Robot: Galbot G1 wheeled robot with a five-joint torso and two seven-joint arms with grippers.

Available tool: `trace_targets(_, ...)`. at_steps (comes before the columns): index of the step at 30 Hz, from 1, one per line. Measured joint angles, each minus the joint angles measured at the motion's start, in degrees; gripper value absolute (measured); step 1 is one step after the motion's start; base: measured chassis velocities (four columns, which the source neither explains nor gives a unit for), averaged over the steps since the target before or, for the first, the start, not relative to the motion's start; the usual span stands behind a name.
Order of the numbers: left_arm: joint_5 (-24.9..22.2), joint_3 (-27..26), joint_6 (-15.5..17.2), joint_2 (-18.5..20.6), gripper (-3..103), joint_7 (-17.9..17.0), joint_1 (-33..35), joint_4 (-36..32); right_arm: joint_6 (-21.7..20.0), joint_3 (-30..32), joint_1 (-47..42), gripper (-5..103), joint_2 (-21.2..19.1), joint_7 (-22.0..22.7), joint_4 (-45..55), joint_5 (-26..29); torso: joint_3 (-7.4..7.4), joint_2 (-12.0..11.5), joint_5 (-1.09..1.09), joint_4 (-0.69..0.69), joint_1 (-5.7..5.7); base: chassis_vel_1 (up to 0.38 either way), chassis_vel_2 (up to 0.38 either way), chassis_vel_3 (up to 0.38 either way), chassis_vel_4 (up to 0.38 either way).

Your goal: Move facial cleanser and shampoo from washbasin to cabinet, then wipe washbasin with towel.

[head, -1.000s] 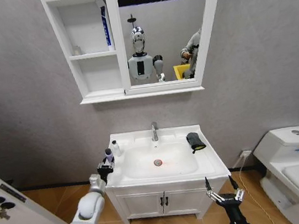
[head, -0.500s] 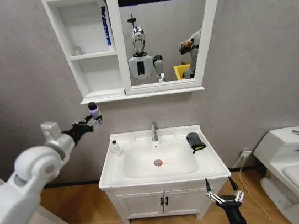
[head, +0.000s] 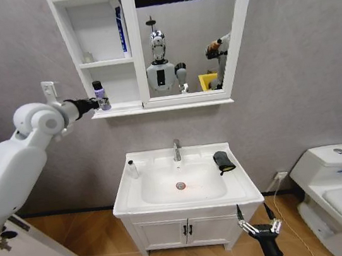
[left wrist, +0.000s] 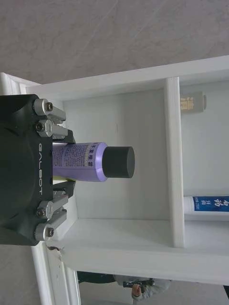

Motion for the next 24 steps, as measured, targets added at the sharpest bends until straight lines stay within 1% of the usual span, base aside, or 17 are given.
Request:
trace_targets(1,1.77,1.08,-0.22,-1.42,41,1.17,-0.95,2.26,0.0,0.06,0.18,100,-0.06,0.04,-0.24,0.12,0.0,0.0,0.01,0.01,0.0,0.0,0.0,0.0,0.0)
trace_targets(2,1.77,1.08,-0.22,-1.42,41,1.17,-0.95,2.26,0.0,0.06,0.18,100,-0.06,0.04,-0.24,0.12,0.0,0.0,0.01,0.01,0.0,0.0,0.0,0.0,0.0)
trace_targets(4,4.46,2.11,-0.85,-4.55,41,2.85,-2.08,6.34,-0.06,0.07,0.58,100,-0.11,0.06,-0.34,0.55,0.0,0.0,0.0,0.01,0.0,0.0,0.0,0.0,0.0)
trace_targets(5,4.46,2.11,-0.85,-4.55,41,2.85,-2.08,6.34,-0.06,0.07,0.58,100,-0.11,0.06,-0.34,0.55,0.0,0.0,0.0,0.01,0.0,0.0,0.0,0.0,0.0)
trace_targets(6,5.74,2.38,-1.11,-6.67,41,3.51,-2.65,8.87,-0.33,-0.01,0.87,100,-0.08,0.06,-0.35,0.73,0.0,0.0,0.0,0.01,0.0,0.0,0.0,0.0,0.0)
trace_targets(7,6.44,2.57,-1.37,-7.78,41,3.95,-3.0,10.37,-0.44,-0.06,1.06,100,-0.06,0.06,-0.36,0.76,0.0,0.0,0.0,0.0,0.0,0.0,0.0,0.0,0.0)
trace_targets(8,8.22,2.98,-2.01,-9.8,41,4.21,-3.74,13.49,-0.67,-0.12,1.33,100,-0.04,0.06,-0.42,0.82,0.0,0.0,0.01,-0.01,0.0,0.0,0.0,0.0,0.0)
trace_targets(9,8.22,2.98,-2.01,-9.8,41,4.21,-3.74,13.49,-0.67,-0.12,1.33,100,-0.04,0.06,-0.42,0.82,0.0,0.0,0.01,-0.01,0.0,0.0,0.0,0.0,0.0)
trace_targets(11,10.69,3.85,-2.89,-12.33,41,4.84,-5.09,17.74,-0.88,-0.13,1.68,100,-0.03,0.06,-0.65,1.11,0.0,0.0,0.01,-0.01,0.01,0.0,0.0,0.0,0.0)
trace_targets(17,12.6,4.55,-3.48,-13.82,41,5.29,-6.07,20.54,-0.87,-0.11,1.91,100,-0.09,0.06,-1.42,1.3,0.0,0.0,0.01,-0.01,0.0,0.0,0.0,0.0,0.0)
trace_targets(19,15.1,4.65,-3.76,-14.6,41,5.93,-6.63,22.64,-0.84,-0.15,1.97,100,0.03,0.05,-1.74,1.34,-0.01,0.0,0.01,0.01,-0.01,0.0,0.0,0.0,0.0)
trace_targets(24,15.33,4.25,-3.73,-14.85,41,5.62,-6.54,23.43,-1.07,-0.16,2.34,100,0.52,0.05,-1.48,1.38,-0.01,0.01,0.0,0.0,-0.01,0.0,0.0,0.0,0.0)
